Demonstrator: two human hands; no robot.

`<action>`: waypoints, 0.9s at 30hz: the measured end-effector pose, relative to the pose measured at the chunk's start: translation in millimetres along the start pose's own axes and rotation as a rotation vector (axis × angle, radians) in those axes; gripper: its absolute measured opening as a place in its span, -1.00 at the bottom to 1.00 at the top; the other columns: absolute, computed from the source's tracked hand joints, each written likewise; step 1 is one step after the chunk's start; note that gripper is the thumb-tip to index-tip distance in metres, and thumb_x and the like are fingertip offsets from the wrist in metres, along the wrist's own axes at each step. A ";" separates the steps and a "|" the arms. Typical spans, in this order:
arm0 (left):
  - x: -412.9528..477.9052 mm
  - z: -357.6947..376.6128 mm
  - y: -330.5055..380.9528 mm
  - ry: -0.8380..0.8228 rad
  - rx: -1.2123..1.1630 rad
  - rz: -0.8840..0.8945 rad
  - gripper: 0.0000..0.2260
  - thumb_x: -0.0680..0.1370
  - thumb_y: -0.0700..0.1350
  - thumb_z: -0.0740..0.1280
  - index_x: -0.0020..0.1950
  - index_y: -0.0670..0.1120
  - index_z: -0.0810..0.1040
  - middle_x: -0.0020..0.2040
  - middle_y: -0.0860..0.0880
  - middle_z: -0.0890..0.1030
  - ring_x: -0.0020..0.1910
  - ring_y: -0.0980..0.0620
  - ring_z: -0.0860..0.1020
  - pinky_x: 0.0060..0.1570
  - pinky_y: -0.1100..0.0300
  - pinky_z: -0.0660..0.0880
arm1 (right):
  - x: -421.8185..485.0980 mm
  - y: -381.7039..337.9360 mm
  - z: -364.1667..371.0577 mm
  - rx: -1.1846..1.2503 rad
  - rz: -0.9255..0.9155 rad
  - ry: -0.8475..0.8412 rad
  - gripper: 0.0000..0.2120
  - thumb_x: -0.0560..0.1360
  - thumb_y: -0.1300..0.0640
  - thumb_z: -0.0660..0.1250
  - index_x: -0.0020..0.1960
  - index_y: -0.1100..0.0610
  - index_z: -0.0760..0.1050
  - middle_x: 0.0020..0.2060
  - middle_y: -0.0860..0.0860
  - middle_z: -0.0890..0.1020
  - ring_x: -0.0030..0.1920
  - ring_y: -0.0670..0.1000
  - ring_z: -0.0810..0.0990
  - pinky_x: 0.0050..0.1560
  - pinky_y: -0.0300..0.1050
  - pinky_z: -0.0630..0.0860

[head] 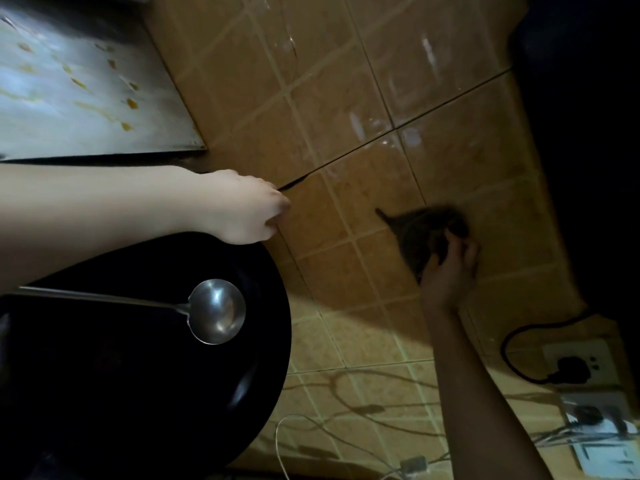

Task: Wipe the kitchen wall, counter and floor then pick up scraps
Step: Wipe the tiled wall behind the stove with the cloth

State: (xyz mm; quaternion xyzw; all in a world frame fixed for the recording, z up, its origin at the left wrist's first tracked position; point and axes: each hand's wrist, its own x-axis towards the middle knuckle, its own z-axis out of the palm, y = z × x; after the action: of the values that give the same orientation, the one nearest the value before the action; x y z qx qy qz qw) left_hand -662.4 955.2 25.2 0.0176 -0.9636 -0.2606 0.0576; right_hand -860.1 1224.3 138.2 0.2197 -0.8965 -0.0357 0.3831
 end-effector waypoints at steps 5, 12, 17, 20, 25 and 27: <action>-2.2 2.4 -16.5 0.025 0.069 0.023 -0.71 0.60 0.09 0.12 0.26 0.05 0.42 0.17 0.02 0.46 0.22 -0.05 0.49 0.06 0.08 0.43 | -47.3 -21.4 43.9 -0.276 -0.340 -0.431 -0.54 0.47 0.27 0.32 0.34 0.07 0.39 0.32 0.17 0.35 0.21 0.22 0.42 0.00 0.03 0.46; -8.0 6.3 -32.6 0.020 0.074 -0.005 -0.77 0.61 0.08 0.13 0.25 0.13 0.39 0.22 0.06 0.42 0.24 0.00 0.45 -0.04 0.18 0.30 | -97.0 -17.4 69.1 -0.574 -0.790 -0.742 -0.66 0.41 0.13 0.39 0.17 0.02 0.46 0.12 0.08 0.50 0.03 0.09 0.51 -0.20 -0.10 0.45; -9.6 2.4 -43.2 0.032 0.089 -0.046 -0.79 0.60 0.07 0.14 0.22 0.13 0.40 0.21 0.05 0.43 0.21 0.00 0.46 -0.07 0.18 0.32 | -80.0 -21.0 65.2 -0.596 -0.851 -0.689 -0.58 0.17 0.09 0.57 0.00 -0.01 0.57 -0.05 0.07 0.58 -0.13 0.06 0.57 -0.36 -0.13 0.46; -12.1 -5.8 -49.7 0.065 0.087 -0.072 -0.79 0.59 0.06 0.15 0.22 0.12 0.41 0.22 0.04 0.45 0.20 -0.02 0.47 -0.06 0.18 0.32 | -49.4 -29.4 61.9 -0.391 -0.590 -0.621 -0.51 0.46 0.22 0.30 0.36 0.05 0.31 0.27 0.15 0.36 0.21 0.18 0.40 0.05 0.04 0.44; -15.2 -17.8 -54.1 0.101 0.083 -0.103 -0.77 0.58 0.06 0.18 0.22 0.11 0.44 0.25 0.03 0.46 0.26 -0.03 0.46 0.09 0.12 0.40 | 28.9 -72.1 31.2 0.050 -0.264 -0.196 -0.58 0.48 0.30 0.22 0.31 0.07 0.39 0.24 0.20 0.38 0.15 0.22 0.41 0.07 0.00 0.37; -14.5 -19.6 -53.3 0.115 0.082 -0.103 -0.77 0.58 0.06 0.18 0.22 0.12 0.44 0.24 0.02 0.46 0.26 -0.03 0.45 0.11 0.11 0.40 | 47.2 -89.4 27.8 0.020 -0.216 -0.047 -0.61 0.47 0.31 0.25 0.27 0.10 0.44 0.25 0.20 0.39 0.15 0.25 0.42 0.07 0.05 0.39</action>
State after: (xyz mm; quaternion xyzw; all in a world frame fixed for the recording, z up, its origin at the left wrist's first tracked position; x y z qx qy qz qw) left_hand -645.4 900.3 13.5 0.0846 -0.9663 -0.2221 0.0987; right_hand -875.7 1121.0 129.5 0.3182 -0.8765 -0.0729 0.3537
